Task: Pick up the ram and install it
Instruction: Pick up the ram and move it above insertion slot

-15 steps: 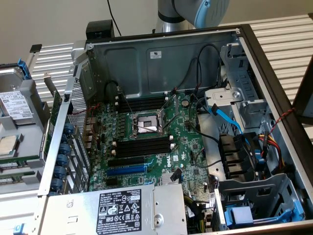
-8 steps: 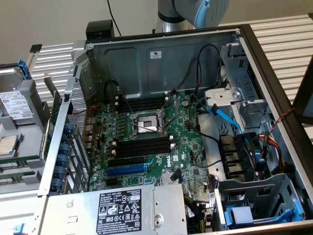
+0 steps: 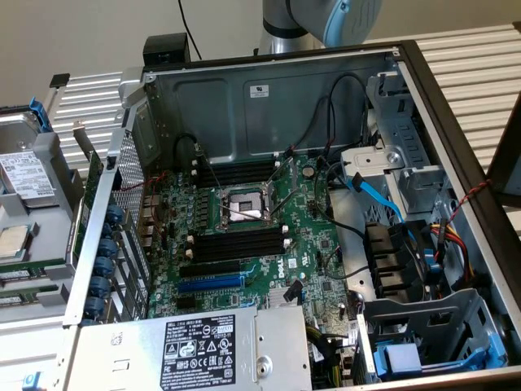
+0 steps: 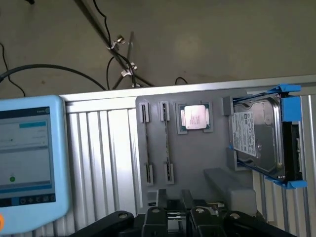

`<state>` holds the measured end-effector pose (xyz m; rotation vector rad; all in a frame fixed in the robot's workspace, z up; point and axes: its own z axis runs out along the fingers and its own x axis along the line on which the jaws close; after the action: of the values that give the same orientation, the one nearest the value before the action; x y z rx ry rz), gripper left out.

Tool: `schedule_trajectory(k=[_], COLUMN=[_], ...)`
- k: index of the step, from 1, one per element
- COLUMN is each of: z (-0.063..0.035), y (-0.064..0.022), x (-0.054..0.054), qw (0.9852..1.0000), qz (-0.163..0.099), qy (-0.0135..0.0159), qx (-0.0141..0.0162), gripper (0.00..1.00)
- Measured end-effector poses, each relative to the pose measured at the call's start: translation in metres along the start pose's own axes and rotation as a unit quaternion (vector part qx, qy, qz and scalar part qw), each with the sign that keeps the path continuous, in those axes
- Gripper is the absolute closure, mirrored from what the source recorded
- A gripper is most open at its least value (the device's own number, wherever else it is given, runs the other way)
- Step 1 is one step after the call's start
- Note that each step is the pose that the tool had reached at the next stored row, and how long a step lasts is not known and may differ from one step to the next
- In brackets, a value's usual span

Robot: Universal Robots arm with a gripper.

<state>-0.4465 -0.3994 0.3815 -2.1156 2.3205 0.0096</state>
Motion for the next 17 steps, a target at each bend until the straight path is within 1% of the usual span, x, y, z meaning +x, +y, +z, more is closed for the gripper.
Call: schedule_trajectory(k=[1,3,4,17], z=[0.0000,0.0001,0.0006,0.0231], y=[0.0000,0.0000,0.0000,-0.0001], x=[0.000,0.000,0.000,0.001], qw=[1.0000,1.0000,1.0000,1.0000], qz=[0.000,0.000,0.000,-0.002], qy=[0.0000,0.0000,-0.0001,0.0000], qx=[0.0000,0.0000,0.0001,0.0000], gripper=[0.64,0.64,0.58,0.58])
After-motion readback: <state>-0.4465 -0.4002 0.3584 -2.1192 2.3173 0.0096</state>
